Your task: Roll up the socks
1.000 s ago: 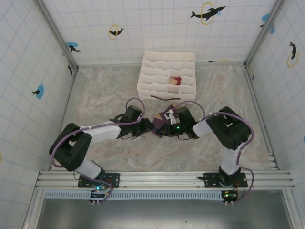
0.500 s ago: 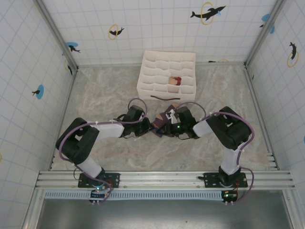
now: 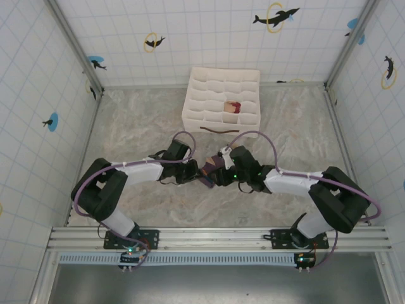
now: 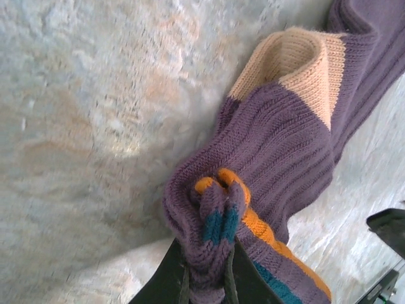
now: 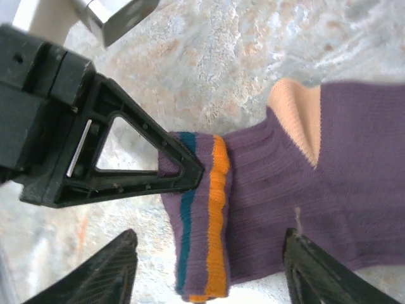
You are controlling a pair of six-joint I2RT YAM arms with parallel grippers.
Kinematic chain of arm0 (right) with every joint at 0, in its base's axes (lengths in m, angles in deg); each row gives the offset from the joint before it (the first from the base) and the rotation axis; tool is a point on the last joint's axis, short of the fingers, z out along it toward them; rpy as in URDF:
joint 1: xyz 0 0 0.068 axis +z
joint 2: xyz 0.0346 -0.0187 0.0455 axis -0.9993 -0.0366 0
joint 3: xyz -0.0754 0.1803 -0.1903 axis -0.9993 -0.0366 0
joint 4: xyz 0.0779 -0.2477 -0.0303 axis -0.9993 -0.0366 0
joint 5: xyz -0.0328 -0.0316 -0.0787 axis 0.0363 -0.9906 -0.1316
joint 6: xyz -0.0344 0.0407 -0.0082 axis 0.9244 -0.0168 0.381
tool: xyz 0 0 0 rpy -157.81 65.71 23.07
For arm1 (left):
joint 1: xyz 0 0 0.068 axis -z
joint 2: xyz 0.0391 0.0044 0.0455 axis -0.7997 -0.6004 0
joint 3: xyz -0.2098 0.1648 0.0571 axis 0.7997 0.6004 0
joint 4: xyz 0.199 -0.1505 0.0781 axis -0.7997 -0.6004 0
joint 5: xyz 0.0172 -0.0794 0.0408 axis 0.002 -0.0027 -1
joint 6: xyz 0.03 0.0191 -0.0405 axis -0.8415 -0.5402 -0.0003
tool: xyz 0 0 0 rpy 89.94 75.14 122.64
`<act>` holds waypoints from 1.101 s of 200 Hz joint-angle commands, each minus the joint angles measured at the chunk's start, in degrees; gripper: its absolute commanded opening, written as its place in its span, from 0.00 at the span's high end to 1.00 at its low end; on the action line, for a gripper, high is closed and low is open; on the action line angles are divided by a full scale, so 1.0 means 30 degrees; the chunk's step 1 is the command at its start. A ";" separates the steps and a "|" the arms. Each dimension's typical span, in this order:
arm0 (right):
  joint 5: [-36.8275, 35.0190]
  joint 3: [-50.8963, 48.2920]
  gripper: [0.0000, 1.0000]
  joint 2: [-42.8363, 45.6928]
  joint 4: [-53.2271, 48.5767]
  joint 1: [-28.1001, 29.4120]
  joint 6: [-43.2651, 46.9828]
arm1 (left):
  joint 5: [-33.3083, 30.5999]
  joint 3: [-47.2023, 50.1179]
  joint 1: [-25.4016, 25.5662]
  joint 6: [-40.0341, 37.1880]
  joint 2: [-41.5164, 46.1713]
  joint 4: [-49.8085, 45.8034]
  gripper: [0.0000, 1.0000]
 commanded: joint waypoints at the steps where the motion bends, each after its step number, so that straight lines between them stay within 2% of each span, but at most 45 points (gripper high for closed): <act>1: -0.5156 0.0446 0.35 0.0572 -0.1197 0.2061 0.4003 | -0.0025 0.0198 -0.0032 -0.1462 0.0211 -0.2757 1.00; 58: -1.2487 0.0163 0.38 -0.0793 0.1205 0.7365 0.9215 | 0.0141 -0.0112 -0.0041 -0.1958 0.0091 -0.3388 1.00; 77: -1.4165 0.0066 0.40 -0.1748 0.2108 0.8261 1.0362 | 0.0248 -0.0204 -0.0041 -0.2034 0.0023 -0.3379 1.00; 116: -1.5531 0.0022 0.42 -0.3775 0.3731 0.8852 1.1798 | 0.0429 -0.0376 -0.0041 -0.2090 -0.0044 -0.3432 1.00; 148: -1.5998 0.0078 0.50 -0.5138 0.4584 0.8851 1.2581 | 0.0625 -0.0354 -0.0040 -0.2180 -0.0148 -0.3436 1.00; 163: -1.5989 0.0061 0.57 -0.5510 0.4765 0.8749 1.2416 | 0.0613 -0.0325 -0.0036 -0.2238 -0.0074 -0.3423 1.00; 192: -1.4282 -0.0541 0.83 -0.5500 0.4704 0.7893 1.0802 | 0.0358 -0.0310 -0.0041 -0.2283 0.0203 -0.3474 1.00; 212: -1.1824 -0.1103 0.94 -0.5189 0.4371 0.7021 0.9472 | -0.0012 -0.0239 -0.0041 -0.2294 0.0560 -0.3446 0.78; 220: -1.0554 -0.1241 0.98 -0.5106 0.4170 0.6510 0.8839 | -0.0116 -0.0200 -0.0061 -0.2279 0.0703 -0.3428 0.66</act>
